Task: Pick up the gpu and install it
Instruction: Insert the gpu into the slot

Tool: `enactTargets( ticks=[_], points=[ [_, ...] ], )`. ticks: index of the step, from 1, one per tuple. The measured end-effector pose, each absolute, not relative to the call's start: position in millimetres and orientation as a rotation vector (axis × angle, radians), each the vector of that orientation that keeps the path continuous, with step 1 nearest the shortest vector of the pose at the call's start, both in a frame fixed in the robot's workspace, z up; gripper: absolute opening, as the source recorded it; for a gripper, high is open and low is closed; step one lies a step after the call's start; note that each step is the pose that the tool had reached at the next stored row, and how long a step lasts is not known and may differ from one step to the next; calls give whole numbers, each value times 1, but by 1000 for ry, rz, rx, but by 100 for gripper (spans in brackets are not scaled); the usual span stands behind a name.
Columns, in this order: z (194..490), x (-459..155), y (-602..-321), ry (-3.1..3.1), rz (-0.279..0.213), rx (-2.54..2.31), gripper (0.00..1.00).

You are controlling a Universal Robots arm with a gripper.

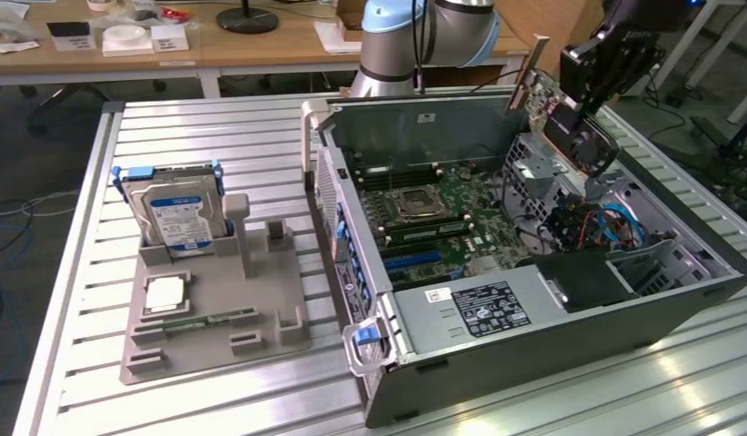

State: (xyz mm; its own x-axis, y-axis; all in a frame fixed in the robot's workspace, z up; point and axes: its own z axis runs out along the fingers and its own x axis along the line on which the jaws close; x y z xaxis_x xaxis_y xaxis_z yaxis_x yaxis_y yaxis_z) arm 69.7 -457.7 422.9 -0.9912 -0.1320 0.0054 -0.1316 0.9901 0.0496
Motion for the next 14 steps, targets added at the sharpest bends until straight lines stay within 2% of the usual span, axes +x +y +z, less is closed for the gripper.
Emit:
enactTargets(
  ticks=[8,14],
  points=[
    [423,70,-458,-3125,-77,207,27],
    [423,70,-458,-3104,-76,397,27]
  ],
)
